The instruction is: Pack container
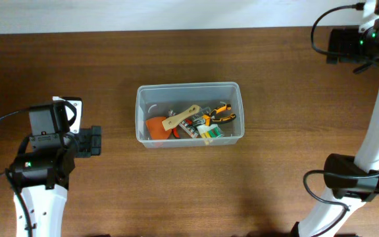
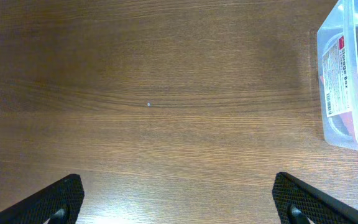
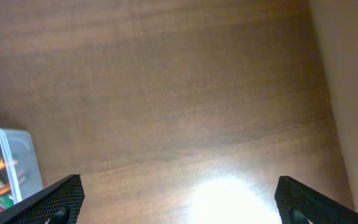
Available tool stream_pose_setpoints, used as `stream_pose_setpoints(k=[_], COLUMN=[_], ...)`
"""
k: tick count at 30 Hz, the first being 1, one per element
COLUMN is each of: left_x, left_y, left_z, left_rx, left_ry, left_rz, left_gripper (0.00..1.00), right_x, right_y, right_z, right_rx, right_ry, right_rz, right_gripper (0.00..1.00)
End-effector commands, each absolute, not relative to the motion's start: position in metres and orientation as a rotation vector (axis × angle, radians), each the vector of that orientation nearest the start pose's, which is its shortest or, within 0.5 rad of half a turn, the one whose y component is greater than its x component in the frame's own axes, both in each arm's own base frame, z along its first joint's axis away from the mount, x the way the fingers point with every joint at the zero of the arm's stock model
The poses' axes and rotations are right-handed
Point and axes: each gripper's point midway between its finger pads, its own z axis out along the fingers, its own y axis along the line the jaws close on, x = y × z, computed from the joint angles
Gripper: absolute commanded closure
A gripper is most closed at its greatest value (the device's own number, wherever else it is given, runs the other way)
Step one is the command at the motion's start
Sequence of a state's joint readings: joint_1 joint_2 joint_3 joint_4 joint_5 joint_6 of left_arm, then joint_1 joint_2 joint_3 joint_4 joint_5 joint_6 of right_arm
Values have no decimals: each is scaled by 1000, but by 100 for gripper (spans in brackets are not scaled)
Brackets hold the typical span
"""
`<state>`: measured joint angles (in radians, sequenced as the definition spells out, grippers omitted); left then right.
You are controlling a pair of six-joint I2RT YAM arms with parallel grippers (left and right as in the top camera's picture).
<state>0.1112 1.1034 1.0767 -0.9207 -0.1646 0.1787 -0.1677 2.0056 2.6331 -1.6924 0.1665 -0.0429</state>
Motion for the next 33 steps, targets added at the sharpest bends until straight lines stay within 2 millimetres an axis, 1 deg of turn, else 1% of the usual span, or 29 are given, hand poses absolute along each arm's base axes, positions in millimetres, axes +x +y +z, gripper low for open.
stream_pose_setpoints(k=[1,3,5,8,9,12,15,17,20,23,26,29,31,33], left_x=[287,287,287,287,287,287,287,287,287,287,287,287,287,287], left_y=[60,60,60,60,60,60,60,60,60,60,60,60,60,60], left_z=[211,211,211,211,211,211,211,211,211,211,211,211,211,211], left_rx=[3,3,3,3,3,3,3,3,3,3,3,3,3,3], left_ry=[2514,2514,2514,2514,2514,2514,2514,2514,2514,2514,2514,2514,2514,2514], left_rz=[310,311,311,311,311,310,310,310,311,311,310,311,311,310], left_gripper=[1,1,1,1,1,1,1,1,1,1,1,1,1,1], right_x=[398,396,396,389,382,363,344,335,325,323,328,335,338,340], right_y=[-94,-93,-90,-89,-87,-84,-81,-79,-78,-75,-69,-62,-58,-51], right_z=[312,308,311,329,344,372,389,395,393,379,363,350,346,347], right_rx=[212,211,206,212,212,212,212,211,203,196,181,162,145,96], right_ry=[2711,2726,2716,2661,2616,2540,2500,2484,2500,2539,2560,2537,2495,2425], right_rz=[-279,-270,-257,-251,-253,-256,-258,-259,-259,-239,-191,-134,-107,-71], right_gripper=[1,1,1,1,1,1,1,1,1,1,1,1,1,1])
